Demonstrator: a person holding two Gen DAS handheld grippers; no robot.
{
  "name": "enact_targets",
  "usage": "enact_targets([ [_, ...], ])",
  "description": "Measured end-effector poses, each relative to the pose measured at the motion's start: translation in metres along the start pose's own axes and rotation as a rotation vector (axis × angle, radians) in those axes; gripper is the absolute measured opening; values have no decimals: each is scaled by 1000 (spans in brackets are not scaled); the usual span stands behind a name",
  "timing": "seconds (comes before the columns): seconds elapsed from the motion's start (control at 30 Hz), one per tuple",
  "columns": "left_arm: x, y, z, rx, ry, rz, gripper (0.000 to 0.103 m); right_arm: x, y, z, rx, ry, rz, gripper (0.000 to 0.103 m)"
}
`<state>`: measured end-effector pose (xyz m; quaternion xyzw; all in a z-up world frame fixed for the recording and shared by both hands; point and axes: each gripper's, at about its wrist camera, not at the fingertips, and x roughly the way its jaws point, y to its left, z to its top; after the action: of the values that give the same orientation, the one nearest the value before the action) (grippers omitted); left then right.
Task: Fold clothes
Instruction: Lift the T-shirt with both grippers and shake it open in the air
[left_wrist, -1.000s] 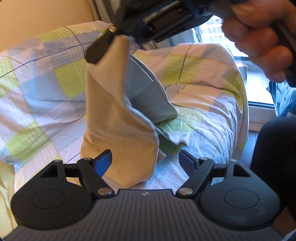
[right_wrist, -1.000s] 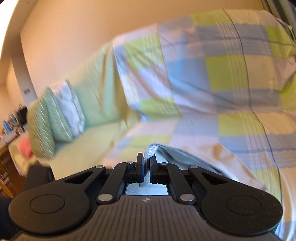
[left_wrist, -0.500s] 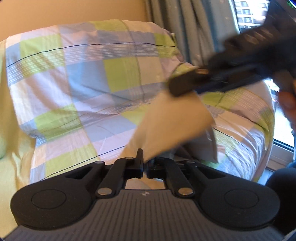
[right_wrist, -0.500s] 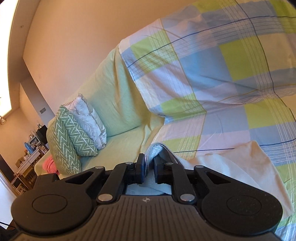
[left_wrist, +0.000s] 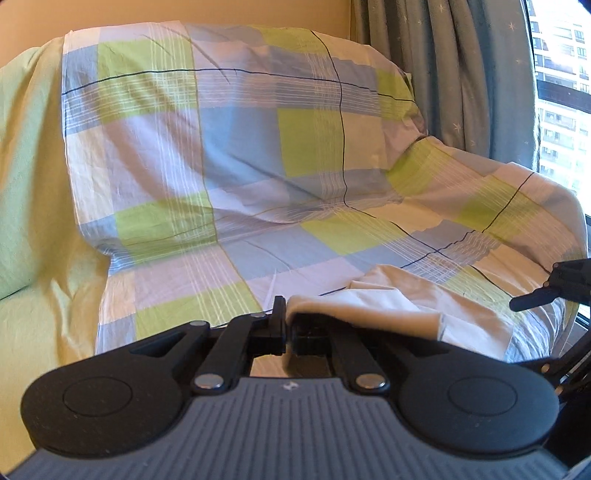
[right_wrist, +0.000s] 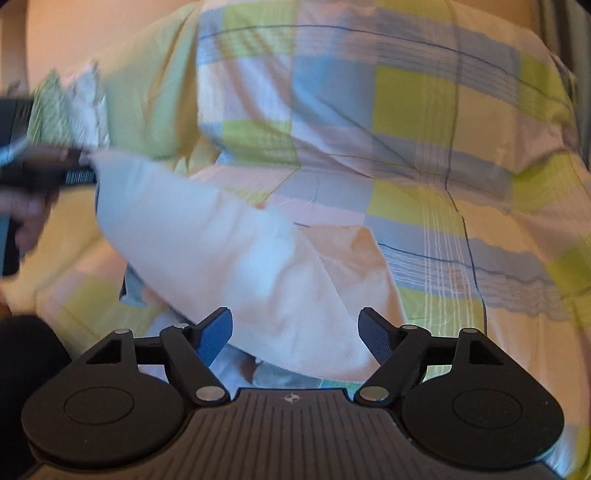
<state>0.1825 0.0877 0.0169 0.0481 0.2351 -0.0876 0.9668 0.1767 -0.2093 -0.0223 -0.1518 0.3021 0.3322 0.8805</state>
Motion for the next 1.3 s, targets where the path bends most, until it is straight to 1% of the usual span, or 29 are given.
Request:
enact_targets([
  [0.03,2,2,1,-4,1,-2,1,9,11,-5,-92,16,-29,77],
  [0.13,7,10,4,-18,0,-4,1,36,28,-17,-262,57,-88,76],
  [0.17,9,12,5,-18,0,-5,1,35,26,-15,-257,52,-85,75],
  [0.2,10,14,6,-17,-1,-5,1,35,24,-12,-251,47,-82,71],
  [0.27,10,17,9,-13,1,-10,1,33,20,-7,-241,38,-77,51],
  [0.3,10,18,10,-11,1,-19,1,32,18,-4,-235,33,-74,24],
  [0.33,9,20,11,-7,0,-25,1,32,15,-2,-230,29,-71,0],
  [0.4,4,22,15,-3,-9,-23,1,30,11,3,-219,19,-66,0],
  [0.5,-14,24,27,-12,-62,-11,1,27,4,12,-201,2,-61,0],
  [0.67,-67,18,60,8,-185,9,1,-33,-12,56,-101,-161,-141,0],
  [0.73,-88,17,71,17,-224,24,1,-60,-11,69,-78,-220,-152,0],
  [0.83,-116,18,86,27,-259,59,1,-94,-1,84,-64,-273,-137,0],
  [0.97,-144,31,107,68,-294,137,1,-123,14,99,-23,-326,-34,0],
  [1.03,-156,39,123,87,-317,172,1,-137,21,106,-3,-352,17,0],
  [1.13,-177,47,152,123,-376,213,1,-158,32,117,26,-392,93,0],
  [1.23,-192,45,176,190,-430,254,1,-176,45,133,22,-451,142,0],
  [1.3,-193,37,191,235,-446,267,1,-183,44,140,57,-479,196,0],
])
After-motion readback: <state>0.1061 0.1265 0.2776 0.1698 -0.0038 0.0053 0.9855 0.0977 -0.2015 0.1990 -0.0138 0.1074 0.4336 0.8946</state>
